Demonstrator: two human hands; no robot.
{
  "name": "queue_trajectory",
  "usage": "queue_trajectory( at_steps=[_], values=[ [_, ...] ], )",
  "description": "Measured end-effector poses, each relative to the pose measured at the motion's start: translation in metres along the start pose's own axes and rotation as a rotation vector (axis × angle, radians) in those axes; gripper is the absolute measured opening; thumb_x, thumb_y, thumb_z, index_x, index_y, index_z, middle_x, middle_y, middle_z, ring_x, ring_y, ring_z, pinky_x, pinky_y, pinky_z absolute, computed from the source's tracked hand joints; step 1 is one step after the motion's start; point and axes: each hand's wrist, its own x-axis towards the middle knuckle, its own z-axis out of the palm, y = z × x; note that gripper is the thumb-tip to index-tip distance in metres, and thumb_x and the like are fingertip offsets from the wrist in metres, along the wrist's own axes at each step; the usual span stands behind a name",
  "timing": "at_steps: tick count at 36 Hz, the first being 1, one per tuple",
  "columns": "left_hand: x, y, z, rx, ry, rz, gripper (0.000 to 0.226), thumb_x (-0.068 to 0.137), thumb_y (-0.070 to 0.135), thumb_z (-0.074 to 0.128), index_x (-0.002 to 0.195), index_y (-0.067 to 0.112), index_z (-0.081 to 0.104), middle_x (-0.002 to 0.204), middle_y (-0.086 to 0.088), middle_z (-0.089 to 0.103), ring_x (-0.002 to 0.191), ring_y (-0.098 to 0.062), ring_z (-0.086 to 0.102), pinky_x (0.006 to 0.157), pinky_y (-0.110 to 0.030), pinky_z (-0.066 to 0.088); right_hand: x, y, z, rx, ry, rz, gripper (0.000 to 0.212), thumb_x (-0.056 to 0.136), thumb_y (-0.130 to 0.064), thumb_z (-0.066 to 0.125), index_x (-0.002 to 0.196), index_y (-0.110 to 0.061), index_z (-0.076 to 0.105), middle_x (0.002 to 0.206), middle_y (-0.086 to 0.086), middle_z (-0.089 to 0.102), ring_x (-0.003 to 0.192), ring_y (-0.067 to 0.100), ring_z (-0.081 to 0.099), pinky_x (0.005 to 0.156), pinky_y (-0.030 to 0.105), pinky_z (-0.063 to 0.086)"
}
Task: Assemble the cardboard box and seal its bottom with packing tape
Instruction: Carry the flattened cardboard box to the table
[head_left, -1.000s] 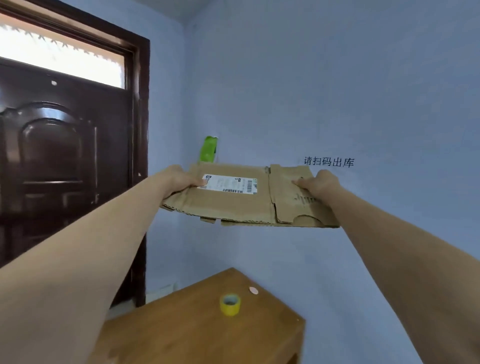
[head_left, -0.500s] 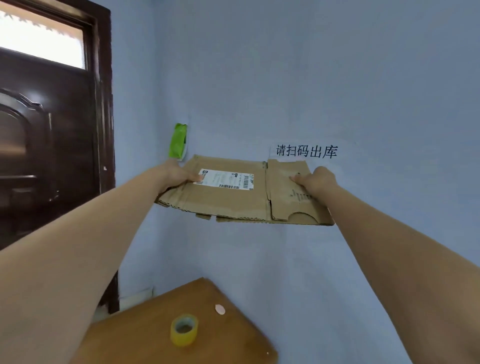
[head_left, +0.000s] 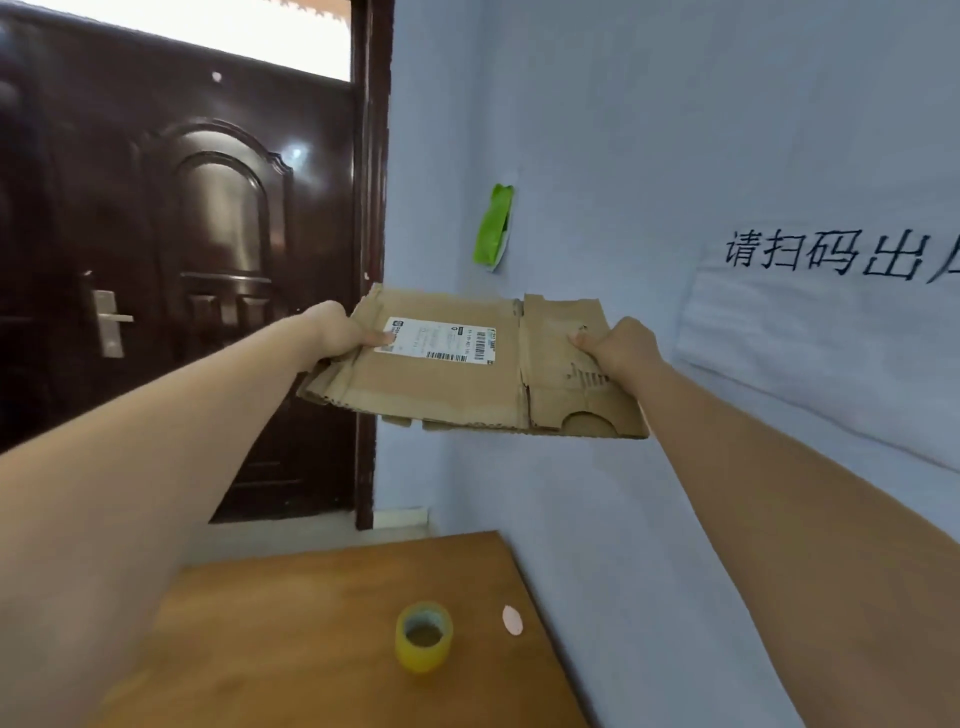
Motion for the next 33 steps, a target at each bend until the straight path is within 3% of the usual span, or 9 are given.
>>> queue_trajectory(
  at_steps=[4,10,15,19,23,27,33],
  values=[
    [0.040,-0.025,0.000,0.013,0.049,-0.061,0.067,0.073,0.050,0.074,0.115,0.002,0.053,0.101,-0.008,0.058,0.092,-0.028,0.057,0.076,-0.039,0.044,0.041,0.006,0.051,0.048,-0.052,-0.013,0.047,0.082,-0.043,0.066,0.109,-0.008,0.050,0.095,0.002,0.046,0.076,0.015,0.044,0.052,0.025,0.031],
    [0.114,-0.049,0.012,-0.021,0.055,-0.111,0.067,0.073,0.050,0.074,0.117,0.004,0.051,0.090,-0.004,0.057,0.077,-0.021,0.057,0.065,-0.036,0.043,0.103,0.017,0.111,0.049,-0.078,0.018,0.038,0.081,-0.042,0.064,0.096,-0.013,0.045,0.084,-0.001,0.046,0.069,0.015,0.045,0.050,0.024,0.030],
    [0.171,-0.070,0.035,-0.080,0.045,-0.127,0.067,0.075,0.049,0.073,0.120,0.004,0.053,0.108,-0.010,0.062,0.093,-0.027,0.061,0.079,-0.040,0.050,0.152,0.035,0.149,0.046,-0.112,0.052,0.052,0.081,-0.046,0.064,0.111,-0.006,0.050,0.103,0.005,0.052,0.086,0.021,0.050,0.055,0.027,0.035],
    [0.198,-0.095,0.058,-0.150,0.047,-0.135,0.061,0.075,0.046,0.074,0.116,0.003,0.058,0.108,-0.010,0.065,0.096,-0.027,0.063,0.089,-0.043,0.051,0.172,0.061,0.183,0.044,-0.121,0.058,0.056,0.081,-0.050,0.063,0.113,-0.007,0.048,0.102,0.003,0.052,0.089,0.021,0.050,0.072,0.032,0.038],
    [0.207,-0.131,0.089,-0.209,0.080,-0.163,0.051,0.076,0.042,0.075,0.108,0.004,0.062,0.104,-0.009,0.067,0.093,-0.026,0.065,0.087,-0.042,0.053,0.173,0.098,0.222,0.112,-0.176,0.069,0.049,0.083,-0.048,0.063,0.109,-0.011,0.044,0.101,0.000,0.052,0.088,0.019,0.053,0.069,0.031,0.040],
    [0.199,-0.168,0.122,-0.241,0.171,-0.194,0.047,0.077,0.043,0.074,0.104,0.008,0.059,0.103,-0.006,0.065,0.092,-0.023,0.063,0.075,-0.036,0.052,0.160,0.136,0.260,0.208,-0.234,0.139,0.041,0.085,-0.046,0.062,0.104,-0.016,0.040,0.093,-0.006,0.052,0.077,0.009,0.053,0.055,0.024,0.037],
    [0.158,-0.227,0.168,-0.257,0.234,-0.292,0.046,0.080,0.040,0.071,0.106,0.006,0.054,0.107,-0.007,0.064,0.091,-0.022,0.062,0.077,-0.041,0.054,0.122,0.193,0.310,0.254,-0.345,0.190,0.039,0.088,-0.042,0.059,0.111,-0.018,0.040,0.105,-0.002,0.054,0.087,0.015,0.057,0.063,0.026,0.042]
  ],
)
